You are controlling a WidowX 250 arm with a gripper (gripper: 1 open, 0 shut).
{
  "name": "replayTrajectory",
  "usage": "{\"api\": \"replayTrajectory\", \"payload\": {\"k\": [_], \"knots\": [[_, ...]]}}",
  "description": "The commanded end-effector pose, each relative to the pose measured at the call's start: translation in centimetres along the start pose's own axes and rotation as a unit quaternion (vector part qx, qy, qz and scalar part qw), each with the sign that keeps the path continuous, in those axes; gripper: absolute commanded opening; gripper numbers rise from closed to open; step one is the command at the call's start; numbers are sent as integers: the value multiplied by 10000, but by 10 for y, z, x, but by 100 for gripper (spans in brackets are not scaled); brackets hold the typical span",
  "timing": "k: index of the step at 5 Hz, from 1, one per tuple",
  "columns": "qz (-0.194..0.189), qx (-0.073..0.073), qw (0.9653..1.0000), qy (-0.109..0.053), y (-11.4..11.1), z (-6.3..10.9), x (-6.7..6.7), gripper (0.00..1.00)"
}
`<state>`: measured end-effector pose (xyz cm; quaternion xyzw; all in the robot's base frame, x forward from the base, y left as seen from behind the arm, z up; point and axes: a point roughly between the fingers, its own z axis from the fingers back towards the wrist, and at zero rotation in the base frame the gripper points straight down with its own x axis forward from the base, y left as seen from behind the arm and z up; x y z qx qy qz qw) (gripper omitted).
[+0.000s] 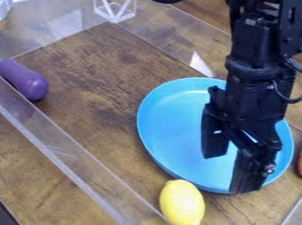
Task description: Move the carrot to the right side
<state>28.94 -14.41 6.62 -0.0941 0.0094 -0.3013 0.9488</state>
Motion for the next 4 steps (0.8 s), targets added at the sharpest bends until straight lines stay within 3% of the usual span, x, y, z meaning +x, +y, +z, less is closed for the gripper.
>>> {"api": "replayTrajectory", "payload": {"k": [1,2,4], "knots": [[-28,60,9995,-309,3,15,4,100],[-50,31,9997,-251,3,7,1,100],[166,-4,9998,-137,27,1,-8,100]]}}
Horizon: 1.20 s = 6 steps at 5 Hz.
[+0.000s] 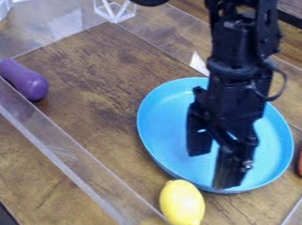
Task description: Move the carrot to the right side
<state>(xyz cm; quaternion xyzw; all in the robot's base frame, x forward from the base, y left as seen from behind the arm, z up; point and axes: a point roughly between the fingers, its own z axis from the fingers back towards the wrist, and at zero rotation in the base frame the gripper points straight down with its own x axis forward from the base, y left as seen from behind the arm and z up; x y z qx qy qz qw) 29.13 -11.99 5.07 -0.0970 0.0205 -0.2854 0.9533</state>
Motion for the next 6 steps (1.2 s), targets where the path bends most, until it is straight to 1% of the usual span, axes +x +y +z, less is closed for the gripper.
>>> {"api": "replayTrajectory", "payload": {"k": [1,3,4,5,6], "knots": [[-155,34,9998,-141,3,11,6,100],[-410,-5,9992,-25,0,11,12,100],[-625,-19,9980,53,-1,-2,10,100],[-837,-44,9963,184,-2,-20,5,100],[-845,-25,9959,319,-16,-28,3,100]]}}
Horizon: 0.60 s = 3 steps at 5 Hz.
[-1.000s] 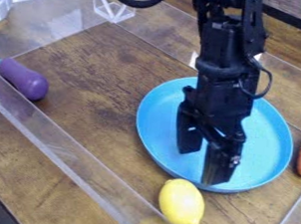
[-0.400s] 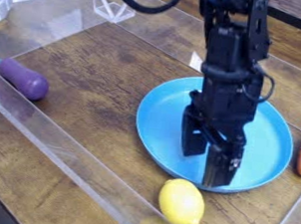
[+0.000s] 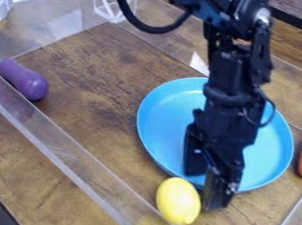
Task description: Move the carrot to the right side
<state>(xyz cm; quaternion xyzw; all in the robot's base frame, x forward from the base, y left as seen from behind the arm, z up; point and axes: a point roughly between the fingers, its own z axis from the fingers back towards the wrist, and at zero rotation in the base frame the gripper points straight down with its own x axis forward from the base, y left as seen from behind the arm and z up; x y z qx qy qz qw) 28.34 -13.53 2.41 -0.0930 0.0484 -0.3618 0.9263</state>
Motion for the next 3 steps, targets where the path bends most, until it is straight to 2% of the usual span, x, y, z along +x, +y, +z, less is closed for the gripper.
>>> {"api": "replayTrajectory", "payload": {"k": [1,3], "knots": [[-25,-7,10000,59,-16,-4,3,100],[-287,13,9995,158,-18,0,-13,100]]}}
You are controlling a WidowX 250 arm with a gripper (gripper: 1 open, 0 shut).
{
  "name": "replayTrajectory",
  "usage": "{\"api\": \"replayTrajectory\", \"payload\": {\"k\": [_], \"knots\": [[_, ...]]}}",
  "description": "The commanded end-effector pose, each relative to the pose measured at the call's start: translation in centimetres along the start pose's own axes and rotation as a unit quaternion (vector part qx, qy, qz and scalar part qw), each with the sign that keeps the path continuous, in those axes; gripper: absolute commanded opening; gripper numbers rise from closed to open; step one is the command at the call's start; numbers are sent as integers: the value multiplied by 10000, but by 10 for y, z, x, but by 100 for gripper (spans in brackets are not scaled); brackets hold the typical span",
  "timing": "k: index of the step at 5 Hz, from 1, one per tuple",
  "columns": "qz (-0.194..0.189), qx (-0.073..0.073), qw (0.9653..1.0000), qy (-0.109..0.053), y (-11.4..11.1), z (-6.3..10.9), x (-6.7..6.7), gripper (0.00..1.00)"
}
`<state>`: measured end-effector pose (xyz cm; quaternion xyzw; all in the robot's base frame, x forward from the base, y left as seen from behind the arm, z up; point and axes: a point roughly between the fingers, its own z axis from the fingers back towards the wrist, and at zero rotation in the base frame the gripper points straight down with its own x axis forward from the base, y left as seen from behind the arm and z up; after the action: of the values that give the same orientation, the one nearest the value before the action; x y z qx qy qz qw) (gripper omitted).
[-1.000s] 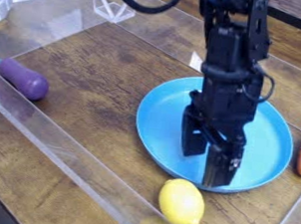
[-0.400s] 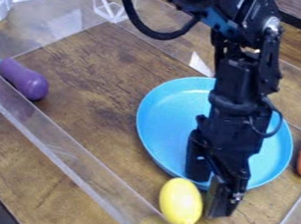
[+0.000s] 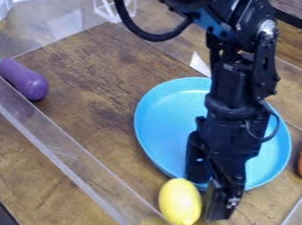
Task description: Move the carrot to the right side
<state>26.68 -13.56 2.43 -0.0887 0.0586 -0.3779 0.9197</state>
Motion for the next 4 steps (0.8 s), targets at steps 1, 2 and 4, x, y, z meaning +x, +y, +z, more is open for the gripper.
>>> {"api": "replayTrajectory", "payload": {"k": [1,2,4], "knots": [[-257,13,9996,74,-7,2,-8,100],[-580,13,9982,157,-4,-3,-8,100],[-1046,-17,9941,276,1,-11,-15,100]]}}
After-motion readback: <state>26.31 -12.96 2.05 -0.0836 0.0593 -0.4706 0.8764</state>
